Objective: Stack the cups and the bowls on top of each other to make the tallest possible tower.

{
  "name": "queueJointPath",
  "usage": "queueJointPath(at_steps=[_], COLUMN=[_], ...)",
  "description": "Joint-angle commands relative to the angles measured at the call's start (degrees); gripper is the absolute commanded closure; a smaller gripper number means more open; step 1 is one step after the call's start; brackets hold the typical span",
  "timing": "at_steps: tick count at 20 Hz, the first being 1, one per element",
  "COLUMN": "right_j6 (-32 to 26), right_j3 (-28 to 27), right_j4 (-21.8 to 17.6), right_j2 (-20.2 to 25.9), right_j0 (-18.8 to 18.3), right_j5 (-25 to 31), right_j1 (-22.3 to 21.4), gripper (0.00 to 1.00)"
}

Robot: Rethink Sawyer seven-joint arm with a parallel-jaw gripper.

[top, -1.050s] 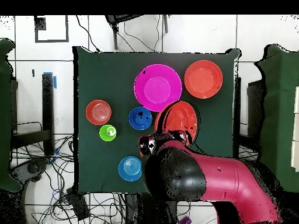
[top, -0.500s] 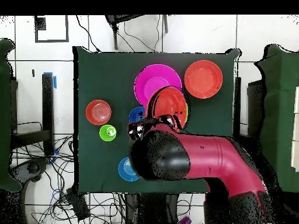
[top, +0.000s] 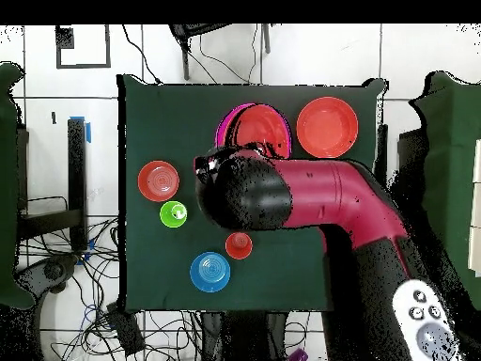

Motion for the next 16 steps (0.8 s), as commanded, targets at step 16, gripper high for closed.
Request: queueJointPath(at_steps=[16], right_j6=[2.95], right_j3=[-25.14], right_j4=[-5.3], right_j2=[-8.07], right_j0=[6.86], right_j5=[15.49], right_j1=[18.54], gripper=[1.0])
